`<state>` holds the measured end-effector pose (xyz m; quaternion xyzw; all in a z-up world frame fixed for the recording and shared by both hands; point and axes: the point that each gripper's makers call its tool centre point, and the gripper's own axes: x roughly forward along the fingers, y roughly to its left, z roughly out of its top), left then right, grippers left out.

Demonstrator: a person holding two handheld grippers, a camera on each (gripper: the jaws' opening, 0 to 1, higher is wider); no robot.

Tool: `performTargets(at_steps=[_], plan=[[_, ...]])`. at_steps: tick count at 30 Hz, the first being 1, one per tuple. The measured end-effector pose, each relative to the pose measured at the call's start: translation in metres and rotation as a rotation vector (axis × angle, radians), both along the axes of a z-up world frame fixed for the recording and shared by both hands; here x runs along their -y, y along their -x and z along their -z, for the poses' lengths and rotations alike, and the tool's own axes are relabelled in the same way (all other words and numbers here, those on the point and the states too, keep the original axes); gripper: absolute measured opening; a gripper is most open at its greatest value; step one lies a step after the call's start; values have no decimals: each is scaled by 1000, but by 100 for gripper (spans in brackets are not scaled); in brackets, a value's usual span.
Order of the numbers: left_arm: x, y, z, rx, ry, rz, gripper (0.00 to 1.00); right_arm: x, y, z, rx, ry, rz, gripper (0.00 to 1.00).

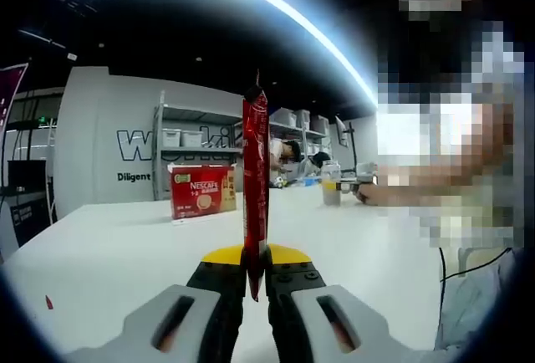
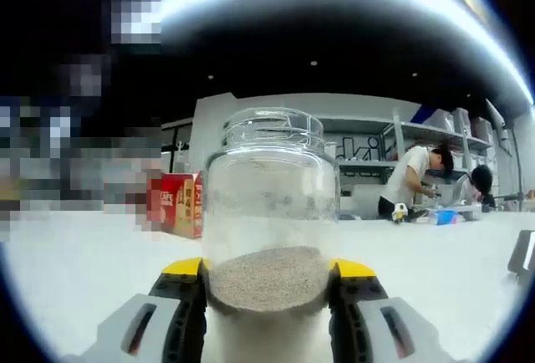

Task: Tear open the coffee pouch, take out the coffee, and pour the coffee from the pouch into the cup

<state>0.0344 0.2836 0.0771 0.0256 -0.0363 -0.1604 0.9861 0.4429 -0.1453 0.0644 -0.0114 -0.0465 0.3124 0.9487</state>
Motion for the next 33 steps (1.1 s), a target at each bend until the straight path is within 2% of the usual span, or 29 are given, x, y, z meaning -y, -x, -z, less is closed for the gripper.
performTargets(at_steps=[16,21,33], plan=[[-5,-4,0,5,3,6,11,-33,41,0,0,-2,-118,57],[-1,-2,-2,10,2,8,11,-46,56,0,2,0,-158,57],[5,1,-1,7,7,10,11,-57,71,0,0,-6,-184,57]])
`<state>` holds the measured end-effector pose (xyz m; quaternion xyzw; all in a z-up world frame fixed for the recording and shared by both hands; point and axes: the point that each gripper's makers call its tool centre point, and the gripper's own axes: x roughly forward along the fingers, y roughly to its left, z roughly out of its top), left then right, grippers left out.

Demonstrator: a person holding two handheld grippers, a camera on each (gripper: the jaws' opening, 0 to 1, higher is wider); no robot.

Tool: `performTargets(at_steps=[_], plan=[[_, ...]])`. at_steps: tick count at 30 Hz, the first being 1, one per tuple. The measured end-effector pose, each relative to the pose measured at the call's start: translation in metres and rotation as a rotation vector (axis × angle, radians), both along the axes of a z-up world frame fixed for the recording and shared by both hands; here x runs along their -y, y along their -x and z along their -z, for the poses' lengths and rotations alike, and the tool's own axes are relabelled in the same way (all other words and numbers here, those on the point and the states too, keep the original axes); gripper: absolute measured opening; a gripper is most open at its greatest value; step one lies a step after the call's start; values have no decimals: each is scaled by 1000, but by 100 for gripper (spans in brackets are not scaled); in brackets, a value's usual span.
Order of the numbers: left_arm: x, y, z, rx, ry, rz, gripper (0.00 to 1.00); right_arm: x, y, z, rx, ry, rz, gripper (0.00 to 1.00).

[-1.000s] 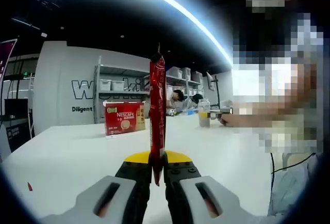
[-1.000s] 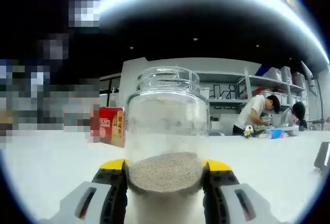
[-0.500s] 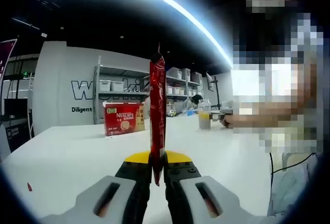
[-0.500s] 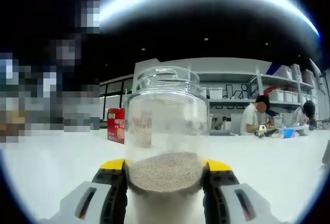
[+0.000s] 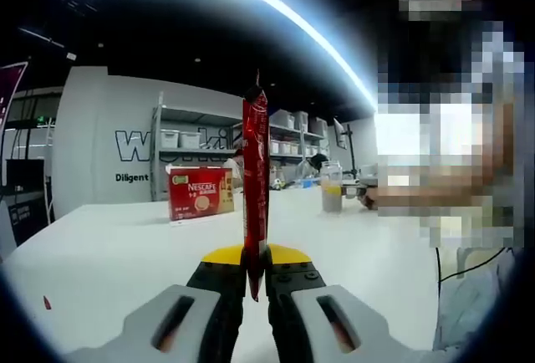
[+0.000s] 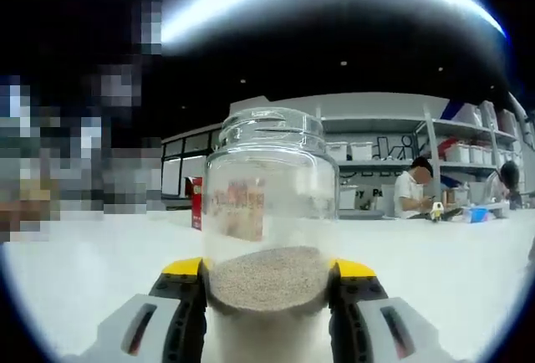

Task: Tear open the coffee pouch, take out the coffee, and pour the coffee from the pouch into the cup

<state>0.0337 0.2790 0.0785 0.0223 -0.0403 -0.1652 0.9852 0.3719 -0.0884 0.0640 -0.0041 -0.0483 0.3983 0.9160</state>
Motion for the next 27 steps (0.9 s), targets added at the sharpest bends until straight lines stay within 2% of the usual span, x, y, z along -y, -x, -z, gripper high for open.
performTargets(at_steps=[7,9,17,27], plan=[[3,2,0,-1,1,1,11,-5,10,0,0,-1,-4,57],[4,3,-1,1,0,0,11,-9,18,-2,0,0,-7,57],[7,5,-2,4,3,1,11,-17,26,-4,-1,1,-24,57],[9,7,-2,3,5,2,11,-43,51,-6,-2,0,-67,57]])
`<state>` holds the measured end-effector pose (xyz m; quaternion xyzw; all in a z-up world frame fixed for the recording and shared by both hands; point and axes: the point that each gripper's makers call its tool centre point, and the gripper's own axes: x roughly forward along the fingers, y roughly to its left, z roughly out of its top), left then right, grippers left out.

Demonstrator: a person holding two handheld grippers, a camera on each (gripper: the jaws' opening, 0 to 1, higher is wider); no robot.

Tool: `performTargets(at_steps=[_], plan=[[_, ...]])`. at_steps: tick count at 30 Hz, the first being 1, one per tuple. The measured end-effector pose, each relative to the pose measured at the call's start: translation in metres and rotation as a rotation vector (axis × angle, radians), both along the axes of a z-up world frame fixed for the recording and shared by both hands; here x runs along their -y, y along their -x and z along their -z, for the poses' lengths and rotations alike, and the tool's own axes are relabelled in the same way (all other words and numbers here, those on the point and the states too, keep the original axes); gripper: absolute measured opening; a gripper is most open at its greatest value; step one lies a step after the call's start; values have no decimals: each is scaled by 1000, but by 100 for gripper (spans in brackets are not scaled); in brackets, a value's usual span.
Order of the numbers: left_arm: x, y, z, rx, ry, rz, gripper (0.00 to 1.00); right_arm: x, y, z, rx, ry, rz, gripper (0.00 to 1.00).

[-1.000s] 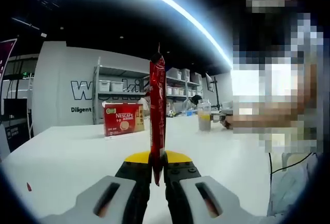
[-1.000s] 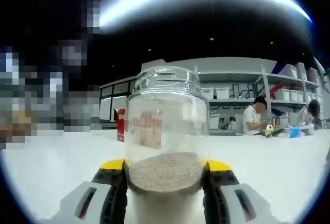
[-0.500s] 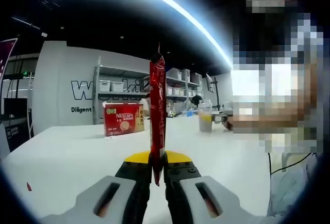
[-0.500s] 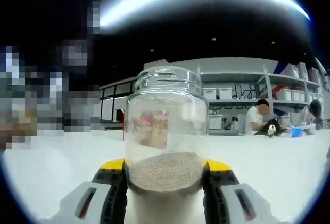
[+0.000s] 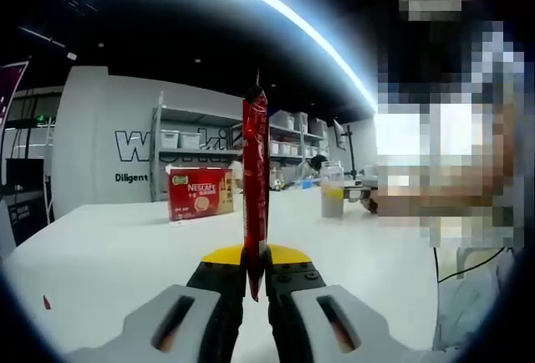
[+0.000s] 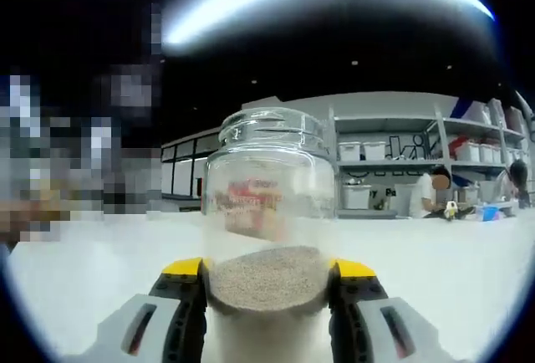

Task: Tear open the coffee pouch, take out the coffee, and pour the coffee from the pouch into the cup

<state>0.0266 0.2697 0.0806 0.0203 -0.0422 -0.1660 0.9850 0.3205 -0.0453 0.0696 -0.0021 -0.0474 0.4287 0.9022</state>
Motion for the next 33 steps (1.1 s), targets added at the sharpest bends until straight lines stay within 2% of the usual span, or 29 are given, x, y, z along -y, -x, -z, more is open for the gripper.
performTargets(at_steps=[15,33], plan=[[2,2,0,-1,-2,-2,11,-44,36,0,1,2,-100,57],[-4,-2,0,0,-2,-4,11,-128,96,1,-6,6,-293,57]])
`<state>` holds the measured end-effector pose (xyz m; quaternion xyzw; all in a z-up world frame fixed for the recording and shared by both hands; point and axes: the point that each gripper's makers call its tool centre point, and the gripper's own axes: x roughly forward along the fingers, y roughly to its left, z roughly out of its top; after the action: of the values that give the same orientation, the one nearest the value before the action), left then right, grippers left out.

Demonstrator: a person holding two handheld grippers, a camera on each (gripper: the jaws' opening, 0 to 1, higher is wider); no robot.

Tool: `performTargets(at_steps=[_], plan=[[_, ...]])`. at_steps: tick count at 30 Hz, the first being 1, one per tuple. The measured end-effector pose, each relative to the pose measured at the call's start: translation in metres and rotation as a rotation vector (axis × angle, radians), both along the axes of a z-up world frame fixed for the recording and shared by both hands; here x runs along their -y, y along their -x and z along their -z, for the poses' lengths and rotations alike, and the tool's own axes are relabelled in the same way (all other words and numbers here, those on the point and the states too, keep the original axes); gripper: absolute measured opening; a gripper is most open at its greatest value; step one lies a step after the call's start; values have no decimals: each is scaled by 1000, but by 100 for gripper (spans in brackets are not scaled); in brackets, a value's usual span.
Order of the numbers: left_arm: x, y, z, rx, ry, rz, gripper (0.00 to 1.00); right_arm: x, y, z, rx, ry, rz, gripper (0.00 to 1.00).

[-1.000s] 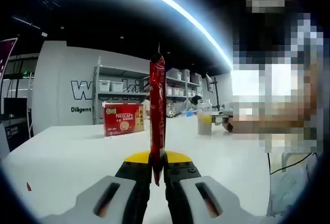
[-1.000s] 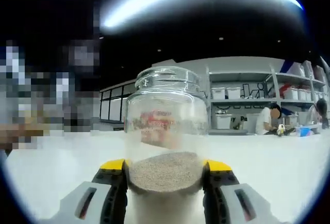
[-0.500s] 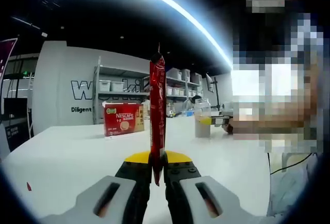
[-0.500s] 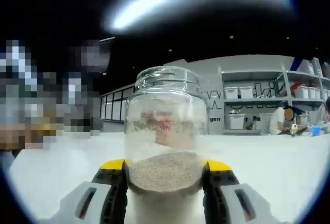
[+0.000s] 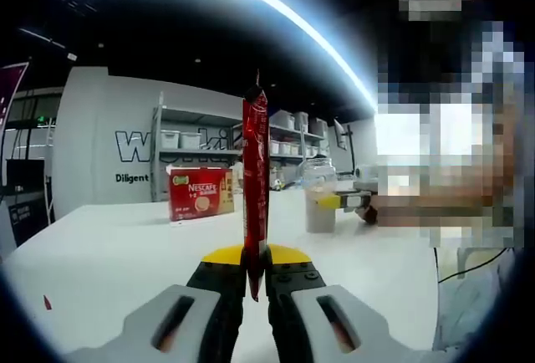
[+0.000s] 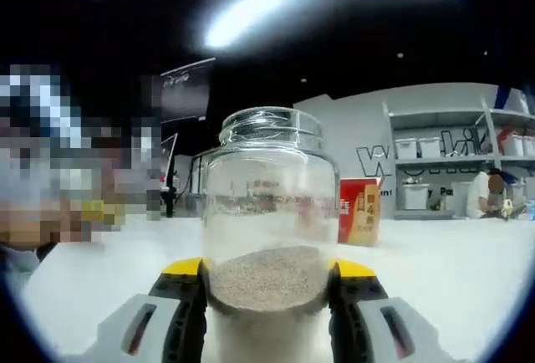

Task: Tear open the coffee pouch, take out the coffee, and pour the coffee from the pouch into the cup

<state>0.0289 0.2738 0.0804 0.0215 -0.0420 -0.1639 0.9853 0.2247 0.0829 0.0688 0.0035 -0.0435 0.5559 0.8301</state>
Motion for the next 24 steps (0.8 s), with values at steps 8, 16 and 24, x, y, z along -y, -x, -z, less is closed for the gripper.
performTargets(at_steps=[8,16,24], plan=[[-3,-1,-1,4,2,-3,11,-24,13,0,1,-1,-66,58],[-5,-4,0,5,0,-1,11,-48,29,2,3,-1,-157,58],[-7,-6,1,3,-2,3,11,-62,44,2,4,-2,-225,58]])
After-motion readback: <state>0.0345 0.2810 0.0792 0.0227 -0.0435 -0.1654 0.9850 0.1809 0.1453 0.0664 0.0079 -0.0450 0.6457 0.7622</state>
